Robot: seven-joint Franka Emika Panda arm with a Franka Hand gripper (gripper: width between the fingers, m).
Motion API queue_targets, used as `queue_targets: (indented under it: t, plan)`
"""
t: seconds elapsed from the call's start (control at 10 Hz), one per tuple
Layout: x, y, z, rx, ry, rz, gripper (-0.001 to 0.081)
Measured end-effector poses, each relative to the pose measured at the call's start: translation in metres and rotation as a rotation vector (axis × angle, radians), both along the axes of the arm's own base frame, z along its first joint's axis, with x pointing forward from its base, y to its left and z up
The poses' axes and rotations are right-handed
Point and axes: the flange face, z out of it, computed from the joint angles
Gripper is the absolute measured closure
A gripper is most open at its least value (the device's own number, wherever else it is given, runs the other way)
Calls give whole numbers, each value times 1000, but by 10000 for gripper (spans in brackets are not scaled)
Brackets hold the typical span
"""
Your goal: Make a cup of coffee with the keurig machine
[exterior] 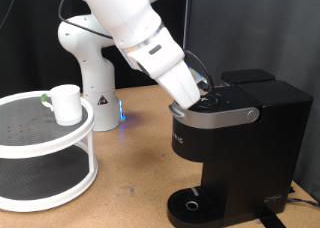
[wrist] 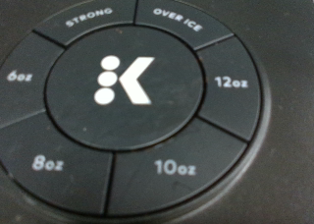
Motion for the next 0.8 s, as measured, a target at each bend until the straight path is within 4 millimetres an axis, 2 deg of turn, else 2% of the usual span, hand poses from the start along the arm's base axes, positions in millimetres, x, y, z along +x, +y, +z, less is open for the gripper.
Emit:
queue_targets:
  t: [0.3, 0.5, 0.8]
  plan:
    - [0, 0, 0, 8, -5, -1, 805]
    - [3, 8, 4, 63, -46, 7, 805]
    - [5, 20, 26, 136, -104, 11, 805]
